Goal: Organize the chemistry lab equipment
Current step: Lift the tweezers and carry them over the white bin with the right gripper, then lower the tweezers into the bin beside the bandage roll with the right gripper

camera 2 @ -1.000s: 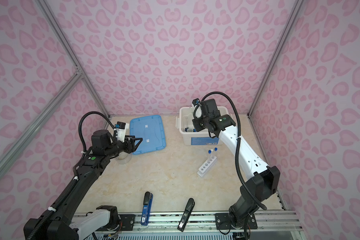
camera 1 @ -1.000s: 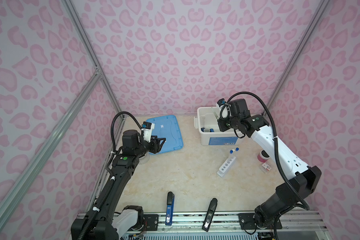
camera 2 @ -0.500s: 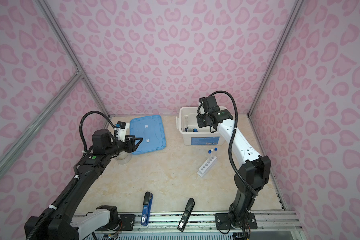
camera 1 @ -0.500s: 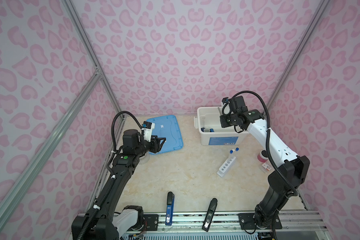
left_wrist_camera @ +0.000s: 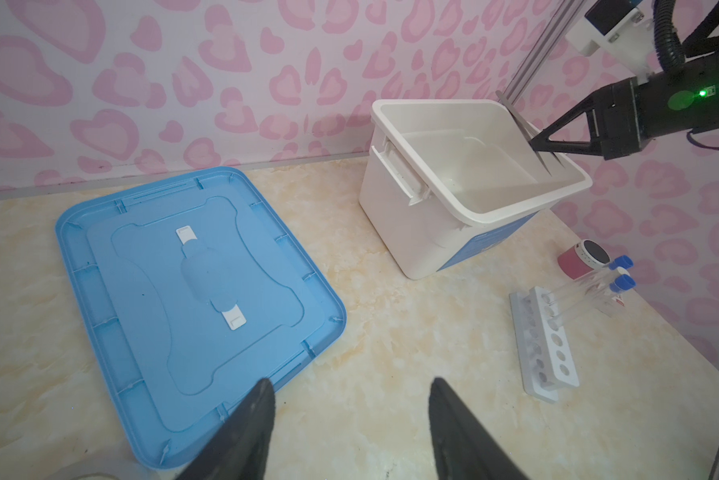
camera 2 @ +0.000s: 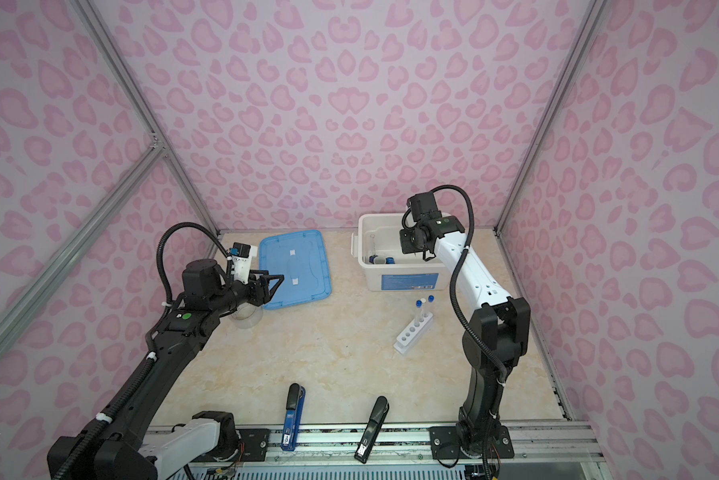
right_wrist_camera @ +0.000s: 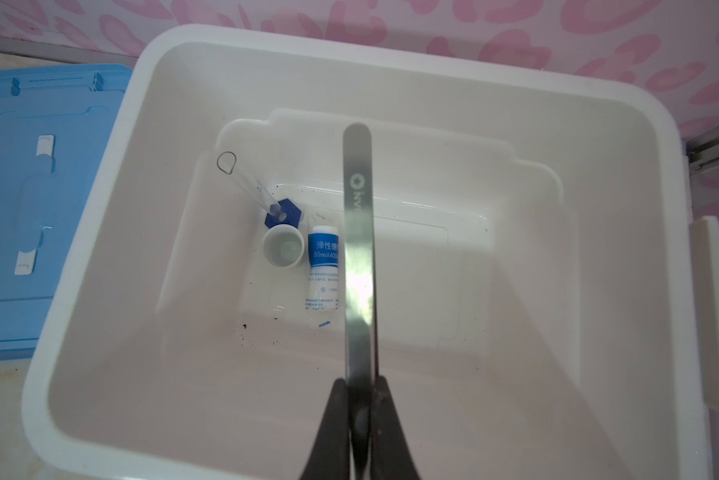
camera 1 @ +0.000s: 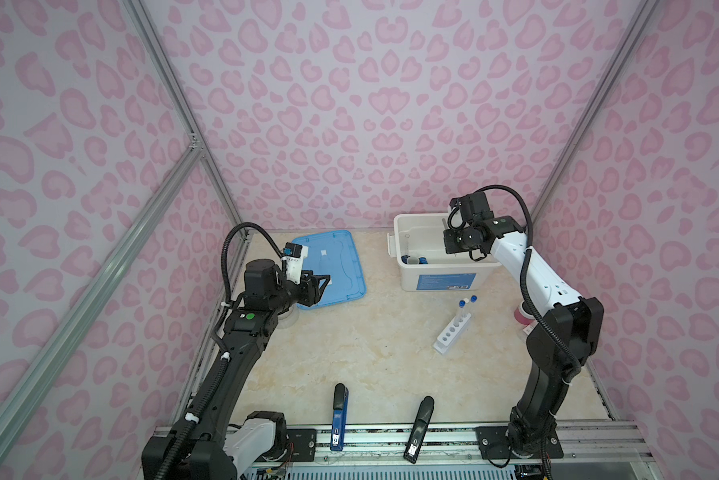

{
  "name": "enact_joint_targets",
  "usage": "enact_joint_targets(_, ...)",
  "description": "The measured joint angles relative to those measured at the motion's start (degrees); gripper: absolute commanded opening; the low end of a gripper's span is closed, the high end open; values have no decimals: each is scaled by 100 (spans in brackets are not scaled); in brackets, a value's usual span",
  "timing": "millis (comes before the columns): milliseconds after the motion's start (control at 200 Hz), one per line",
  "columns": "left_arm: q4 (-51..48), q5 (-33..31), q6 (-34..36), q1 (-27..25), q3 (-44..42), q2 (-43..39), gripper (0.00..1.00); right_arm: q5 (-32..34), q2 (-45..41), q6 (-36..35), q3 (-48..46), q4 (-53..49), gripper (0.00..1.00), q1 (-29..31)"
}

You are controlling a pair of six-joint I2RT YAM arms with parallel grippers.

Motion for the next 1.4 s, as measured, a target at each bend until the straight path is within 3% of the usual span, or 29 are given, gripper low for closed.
enact_joint_targets(650, -46, -127, 7, 2, 13, 181, 61, -190, 1263, 153, 1067, -96, 7, -282)
enact_joint_targets(1400, -83, -149, 24, 2, 199, 291, 61, -96, 1449, 256, 649, -26, 7, -551)
